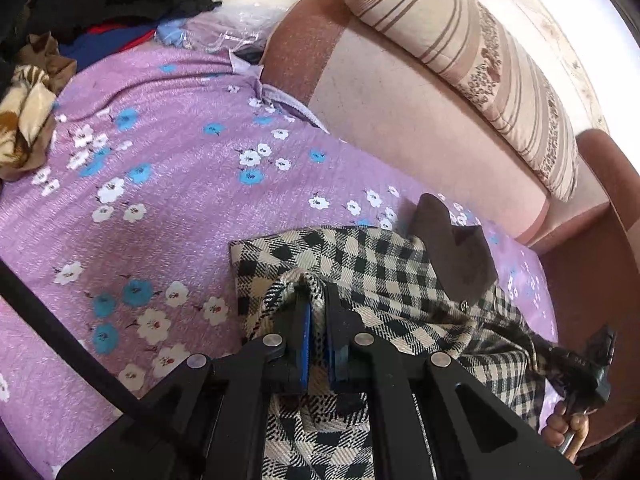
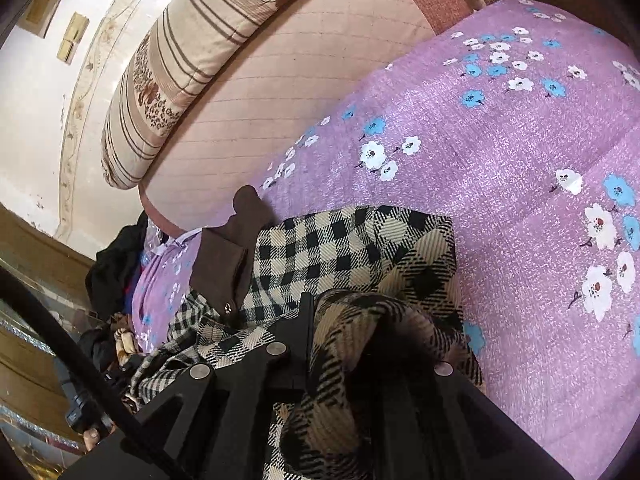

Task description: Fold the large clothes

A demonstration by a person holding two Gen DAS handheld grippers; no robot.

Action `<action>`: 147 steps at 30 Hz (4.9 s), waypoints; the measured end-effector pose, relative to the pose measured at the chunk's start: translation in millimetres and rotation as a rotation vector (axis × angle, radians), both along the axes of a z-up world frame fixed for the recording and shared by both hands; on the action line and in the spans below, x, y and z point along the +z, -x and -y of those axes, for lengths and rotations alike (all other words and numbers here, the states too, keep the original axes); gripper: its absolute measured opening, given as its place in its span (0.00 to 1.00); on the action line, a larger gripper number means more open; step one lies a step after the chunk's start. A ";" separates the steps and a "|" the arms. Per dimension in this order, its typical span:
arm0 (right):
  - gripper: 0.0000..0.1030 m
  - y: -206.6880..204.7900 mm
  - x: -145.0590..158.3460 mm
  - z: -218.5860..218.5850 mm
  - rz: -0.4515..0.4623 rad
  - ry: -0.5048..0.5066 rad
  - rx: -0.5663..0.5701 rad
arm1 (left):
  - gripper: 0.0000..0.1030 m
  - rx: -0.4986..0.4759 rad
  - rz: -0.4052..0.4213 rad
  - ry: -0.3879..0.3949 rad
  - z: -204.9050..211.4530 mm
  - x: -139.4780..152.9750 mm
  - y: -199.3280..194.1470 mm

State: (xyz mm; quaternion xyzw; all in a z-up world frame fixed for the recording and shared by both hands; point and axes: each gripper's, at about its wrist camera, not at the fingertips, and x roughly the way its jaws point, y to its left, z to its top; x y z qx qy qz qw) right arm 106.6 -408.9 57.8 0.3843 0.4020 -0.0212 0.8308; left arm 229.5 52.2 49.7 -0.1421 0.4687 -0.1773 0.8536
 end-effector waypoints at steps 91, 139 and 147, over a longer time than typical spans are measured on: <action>0.12 132.3 -5.9 -51.6 -0.165 0.181 0.219 | 0.04 -0.158 0.025 -0.279 -36.7 -3.4 131.0; 0.38 99.1 -18.6 -136.6 -0.113 0.604 0.277 | 0.45 -0.219 0.123 -0.431 29.8 -42.8 147.5; 0.38 136.9 -19.1 -86.3 -0.147 0.570 0.199 | 0.34 -0.204 0.124 -0.456 3.4 -45.4 156.1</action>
